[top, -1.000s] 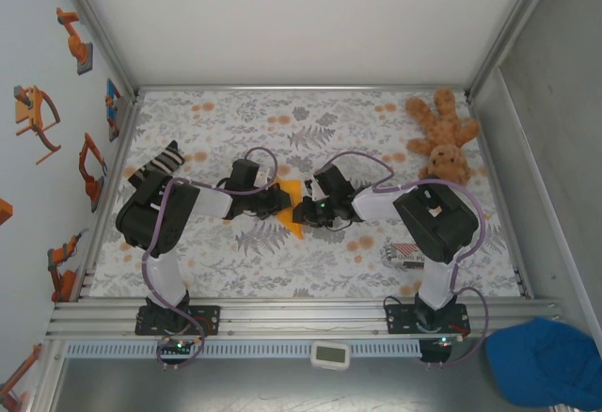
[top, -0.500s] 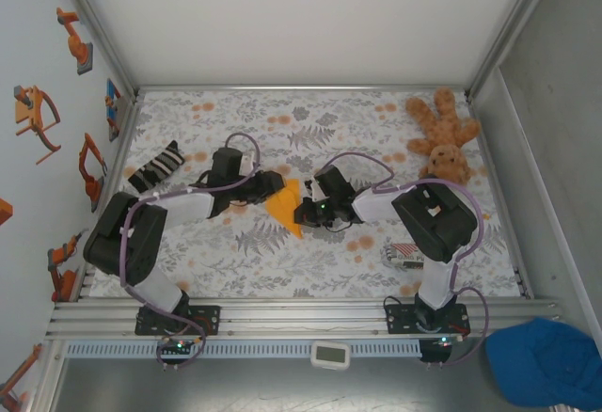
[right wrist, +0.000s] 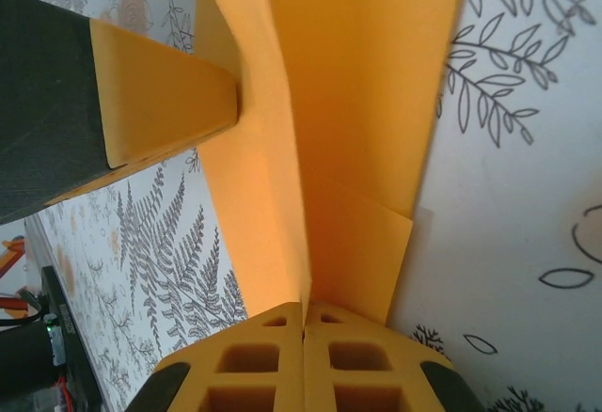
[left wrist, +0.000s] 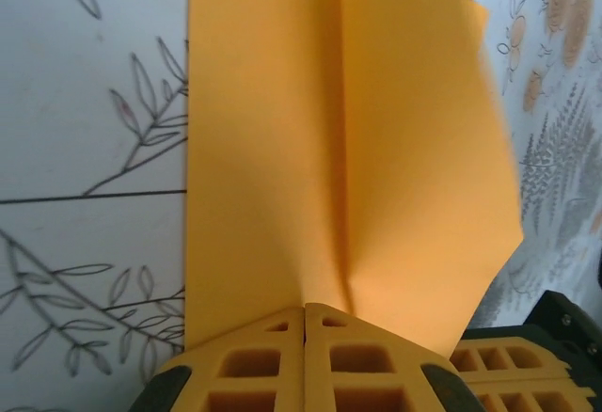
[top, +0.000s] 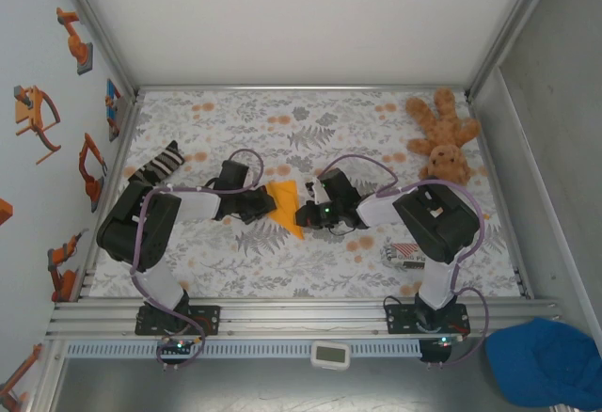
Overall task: Fold a paper plane with a square sheet of paper (pick it up from the middle)
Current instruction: Fourth fold the wing at the center of the table.
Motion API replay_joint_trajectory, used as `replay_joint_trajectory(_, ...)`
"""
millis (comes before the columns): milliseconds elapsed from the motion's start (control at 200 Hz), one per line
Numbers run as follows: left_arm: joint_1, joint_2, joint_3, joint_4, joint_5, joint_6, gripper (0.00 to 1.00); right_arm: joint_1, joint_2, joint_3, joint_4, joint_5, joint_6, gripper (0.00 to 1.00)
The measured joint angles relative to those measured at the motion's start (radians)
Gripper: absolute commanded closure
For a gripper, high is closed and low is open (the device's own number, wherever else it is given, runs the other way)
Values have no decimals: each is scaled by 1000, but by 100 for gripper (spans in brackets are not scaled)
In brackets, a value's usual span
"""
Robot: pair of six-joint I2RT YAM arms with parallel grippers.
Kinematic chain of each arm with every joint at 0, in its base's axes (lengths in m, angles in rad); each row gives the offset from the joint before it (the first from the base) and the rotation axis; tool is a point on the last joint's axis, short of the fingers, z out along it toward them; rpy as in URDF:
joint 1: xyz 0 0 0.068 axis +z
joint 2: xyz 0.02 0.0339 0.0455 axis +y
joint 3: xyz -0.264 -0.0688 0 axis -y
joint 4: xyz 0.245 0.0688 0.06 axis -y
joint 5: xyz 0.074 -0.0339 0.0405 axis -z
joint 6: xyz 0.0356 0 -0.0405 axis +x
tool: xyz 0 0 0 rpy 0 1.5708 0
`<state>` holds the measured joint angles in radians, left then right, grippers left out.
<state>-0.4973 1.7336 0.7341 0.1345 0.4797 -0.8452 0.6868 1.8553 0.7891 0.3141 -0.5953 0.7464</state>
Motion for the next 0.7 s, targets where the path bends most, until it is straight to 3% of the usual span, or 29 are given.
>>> replay_joint_trajectory(701,-13,7,23,-32,-17,-8,100,-23,-3,-91,182,-37,93,100)
